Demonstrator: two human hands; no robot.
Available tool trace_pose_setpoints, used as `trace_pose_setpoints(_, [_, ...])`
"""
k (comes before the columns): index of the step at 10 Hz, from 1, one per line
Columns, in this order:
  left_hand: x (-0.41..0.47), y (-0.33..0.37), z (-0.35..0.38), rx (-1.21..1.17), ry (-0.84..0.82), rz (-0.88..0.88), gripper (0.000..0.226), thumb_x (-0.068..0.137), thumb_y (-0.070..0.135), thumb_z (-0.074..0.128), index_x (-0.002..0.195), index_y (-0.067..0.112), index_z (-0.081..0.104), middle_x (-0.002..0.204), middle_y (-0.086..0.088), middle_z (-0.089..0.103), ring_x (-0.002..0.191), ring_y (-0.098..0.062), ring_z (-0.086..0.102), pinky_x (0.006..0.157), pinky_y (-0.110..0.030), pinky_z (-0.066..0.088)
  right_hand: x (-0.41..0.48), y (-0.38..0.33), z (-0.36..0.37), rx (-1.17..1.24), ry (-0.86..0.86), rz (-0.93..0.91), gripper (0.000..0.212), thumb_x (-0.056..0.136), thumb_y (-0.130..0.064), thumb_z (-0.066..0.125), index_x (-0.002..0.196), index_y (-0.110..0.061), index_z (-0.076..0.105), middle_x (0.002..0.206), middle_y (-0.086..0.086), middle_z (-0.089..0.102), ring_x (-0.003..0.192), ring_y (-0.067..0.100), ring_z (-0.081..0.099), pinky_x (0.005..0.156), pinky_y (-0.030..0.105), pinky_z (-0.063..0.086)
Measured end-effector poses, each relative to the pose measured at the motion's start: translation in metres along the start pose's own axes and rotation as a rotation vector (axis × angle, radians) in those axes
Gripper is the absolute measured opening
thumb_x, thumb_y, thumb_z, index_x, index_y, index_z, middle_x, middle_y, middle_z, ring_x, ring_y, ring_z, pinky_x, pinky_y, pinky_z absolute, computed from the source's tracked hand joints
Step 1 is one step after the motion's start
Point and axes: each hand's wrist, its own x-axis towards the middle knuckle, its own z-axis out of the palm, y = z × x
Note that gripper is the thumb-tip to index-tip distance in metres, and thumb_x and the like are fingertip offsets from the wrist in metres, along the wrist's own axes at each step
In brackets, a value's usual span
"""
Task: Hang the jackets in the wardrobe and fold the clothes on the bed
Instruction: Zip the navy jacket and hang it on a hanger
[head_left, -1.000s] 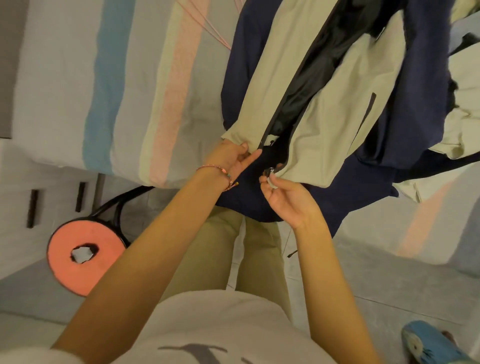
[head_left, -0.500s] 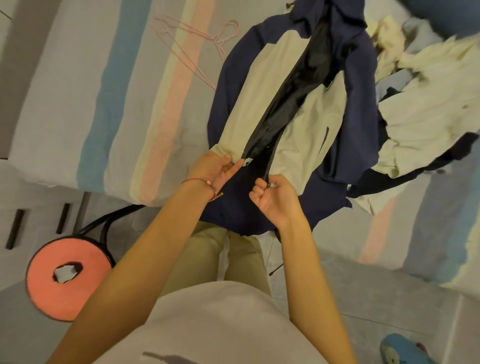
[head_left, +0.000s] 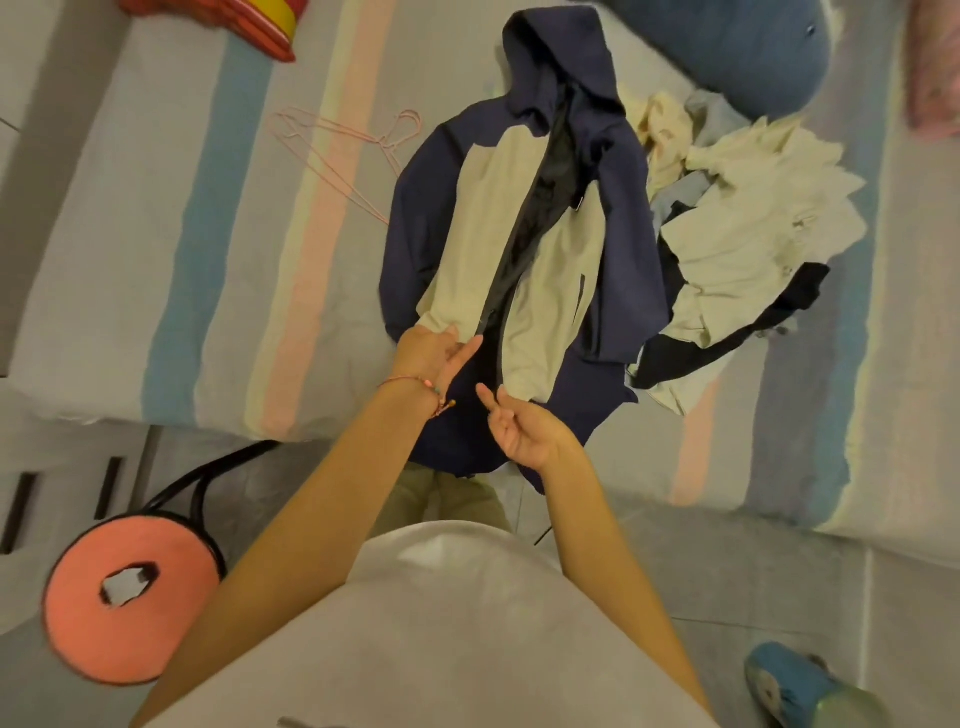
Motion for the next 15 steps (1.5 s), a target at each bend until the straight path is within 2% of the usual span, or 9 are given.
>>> trace_pose_setpoints(2, [-0.005,0.007,-0.009,-0.167,-0.038,0.079,0.011,0.09,-0.004,0.053,0.101,-0.001,0.053,0.094,-0.011,0.059,0.09,-0.018,0.06,0.084,-0.029,0.052,-0.019,-0.01,0.013,-0.124,0.009,-0.121,0.006,0.094,-0.013,0.057,0.089,-0.009,0.058,0.07,-0.001,0.07,0.041,0.002,0.051,0.043,0.01,0.045])
trace_pose_setpoints(3, [-0.009,0.008,-0.011,-0.135,-0.07,0.117,0.021,0.088,-0.002,0.057,0.109,-0.002,0.053,0.107,-0.012,0.059,0.1,-0.021,0.06,0.087,-0.027,0.05,-0.032,-0.012,0.024,-0.169,-0.019,-0.204,0.009,0.094,-0.008,0.055,0.087,-0.005,0.061,0.086,0.003,0.069,0.045,0.002,0.055,0.049,0.008,0.048])
trace_pose_setpoints(5, [-0.019,0.005,0.0,-0.067,-0.112,0.194,0.007,0.089,0.006,0.06,0.092,0.0,0.06,0.09,-0.012,0.065,0.089,-0.018,0.066,0.087,-0.026,0.053,-0.056,-0.014,0.045,-0.14,-0.165,-0.301,0.016,0.096,-0.011,0.051,0.095,0.001,0.062,0.066,0.0,0.068,0.047,0.002,0.057,0.05,0.009,0.047])
trace_pose_setpoints(7, [-0.022,0.014,0.008,-0.059,-0.103,0.293,0.003,0.082,0.002,0.066,0.081,0.002,0.064,0.075,-0.009,0.068,0.081,-0.019,0.069,0.085,-0.03,0.055,-0.056,-0.009,0.051,-0.171,-0.172,-0.456,0.021,0.094,-0.014,0.056,0.112,-0.005,0.063,0.099,0.001,0.069,0.092,0.006,0.065,0.071,0.017,0.053])
trace_pose_setpoints(8, [-0.022,0.018,0.009,0.003,-0.091,0.319,0.007,0.081,0.003,0.069,0.087,0.003,0.067,0.081,-0.009,0.069,0.085,-0.021,0.068,0.087,-0.034,0.054,-0.052,-0.005,0.057,-0.123,-0.189,-0.502,0.025,0.094,-0.009,0.055,0.119,-0.005,0.06,0.104,0.003,0.067,0.098,0.01,0.064,0.077,0.019,0.053])
trace_pose_setpoints(9, [-0.022,0.021,0.012,0.084,-0.065,0.36,0.007,0.081,0.007,0.07,0.086,0.011,0.067,0.086,-0.01,0.069,0.088,-0.024,0.068,0.088,-0.037,0.054,-0.052,-0.002,0.063,-0.064,-0.214,-0.531,0.02,0.095,-0.005,0.053,0.112,-0.006,0.061,0.096,0.002,0.069,0.09,0.009,0.066,0.078,0.02,0.054])
trace_pose_setpoints(11, [-0.012,0.022,0.018,0.144,-0.001,0.437,0.029,0.084,0.011,0.067,0.111,0.004,0.062,0.104,-0.017,0.067,0.098,-0.027,0.066,0.09,-0.043,0.052,-0.048,-0.001,0.069,0.007,-0.244,-0.551,0.023,0.096,-0.004,0.049,0.117,0.0,0.058,0.095,0.005,0.067,0.09,0.011,0.066,0.095,0.029,0.051])
trace_pose_setpoints(12, [-0.011,0.022,0.023,0.16,0.005,0.456,0.025,0.083,0.01,0.068,0.107,0.006,0.064,0.104,-0.015,0.068,0.098,-0.026,0.065,0.09,-0.043,0.053,-0.046,-0.001,0.073,0.023,-0.218,-0.559,0.037,0.096,-0.005,0.05,0.132,0.003,0.048,0.101,0.006,0.065,0.095,0.013,0.065,0.102,0.035,0.045])
trace_pose_setpoints(15, [-0.002,0.025,0.022,0.069,-0.031,0.404,0.034,0.082,0.011,0.069,0.115,0.012,0.059,0.109,-0.011,0.066,0.102,-0.024,0.064,0.092,-0.043,0.052,-0.046,-0.005,0.077,0.049,-0.211,-0.568,0.035,0.095,-0.002,0.05,0.13,0.003,0.049,0.099,0.008,0.063,0.092,0.015,0.064,0.105,0.042,0.043])
